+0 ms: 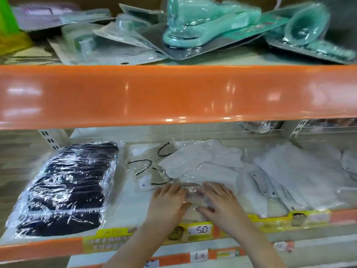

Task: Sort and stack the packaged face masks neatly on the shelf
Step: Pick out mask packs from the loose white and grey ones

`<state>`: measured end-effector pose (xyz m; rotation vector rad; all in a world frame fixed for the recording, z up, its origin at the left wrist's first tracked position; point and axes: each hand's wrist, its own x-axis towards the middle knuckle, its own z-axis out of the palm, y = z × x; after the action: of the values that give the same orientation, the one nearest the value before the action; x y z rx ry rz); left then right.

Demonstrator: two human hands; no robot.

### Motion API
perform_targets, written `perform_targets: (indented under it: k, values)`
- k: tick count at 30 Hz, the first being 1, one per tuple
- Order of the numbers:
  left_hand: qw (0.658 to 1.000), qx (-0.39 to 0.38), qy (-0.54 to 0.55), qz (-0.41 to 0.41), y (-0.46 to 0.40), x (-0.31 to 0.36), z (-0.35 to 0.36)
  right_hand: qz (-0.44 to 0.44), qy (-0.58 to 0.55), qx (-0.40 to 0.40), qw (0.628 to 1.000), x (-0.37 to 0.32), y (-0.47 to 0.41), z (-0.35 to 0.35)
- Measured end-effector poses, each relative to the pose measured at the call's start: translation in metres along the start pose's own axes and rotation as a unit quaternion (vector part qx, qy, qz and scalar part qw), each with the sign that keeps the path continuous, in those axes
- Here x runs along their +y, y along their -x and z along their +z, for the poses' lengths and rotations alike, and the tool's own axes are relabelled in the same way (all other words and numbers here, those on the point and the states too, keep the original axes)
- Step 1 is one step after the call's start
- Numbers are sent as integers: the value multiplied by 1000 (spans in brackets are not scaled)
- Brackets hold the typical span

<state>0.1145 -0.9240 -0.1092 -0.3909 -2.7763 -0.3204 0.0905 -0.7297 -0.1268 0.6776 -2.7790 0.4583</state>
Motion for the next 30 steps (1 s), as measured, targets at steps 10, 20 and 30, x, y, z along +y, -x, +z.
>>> perform_targets:
  k: [10,20,30]
  values:
    - [998,-26,31,-48,-7,18,11,18,2,22,1000,31,8,3]
    - [994,-39,15,-102,-17,21,5,53,-29,43,997,28,7,3]
    - [925,54,251,-279,-10,2,-11,79,-50,120,988,31,1,-7]
